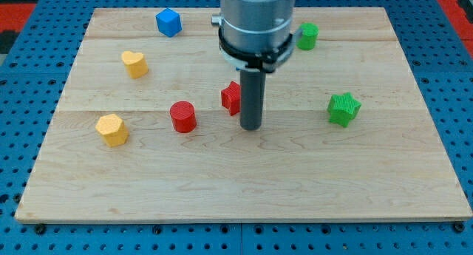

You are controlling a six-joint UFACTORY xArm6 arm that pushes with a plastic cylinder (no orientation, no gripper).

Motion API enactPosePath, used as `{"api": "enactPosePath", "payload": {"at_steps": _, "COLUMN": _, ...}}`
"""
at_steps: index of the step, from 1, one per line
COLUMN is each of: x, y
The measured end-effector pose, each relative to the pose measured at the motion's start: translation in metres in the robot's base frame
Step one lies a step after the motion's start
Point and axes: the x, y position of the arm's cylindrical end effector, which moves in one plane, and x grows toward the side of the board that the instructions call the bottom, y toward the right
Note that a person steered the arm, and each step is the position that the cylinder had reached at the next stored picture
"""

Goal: Place the blue triangle above the red star

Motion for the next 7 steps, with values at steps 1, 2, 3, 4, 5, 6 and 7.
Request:
{"api": "enactPosePath", "payload": {"at_steps": 1, "x": -0.042, "y": -0.011}}
{"api": "enactPosePath", "payload": {"at_steps": 2, "x": -0.065, "y": -0.006}}
{"api": "enactPosePath", "payload": {"at_steps": 3, "x": -0.068, "y": 0.017}}
{"api": "enactPosePath", "payload": {"at_steps": 4, "x": -0.098, "y": 0.034}}
{"api": "enactPosePath", "payload": {"at_steps": 5, "x": -0.135, "y": 0.034}}
{"api": "enactPosePath", "payload": {"at_steps": 6, "x": -0.186, "y": -0.013}}
{"api": "enactPosePath", "payload": {"at_steps": 7, "x": -0.179, "y": 0.029}}
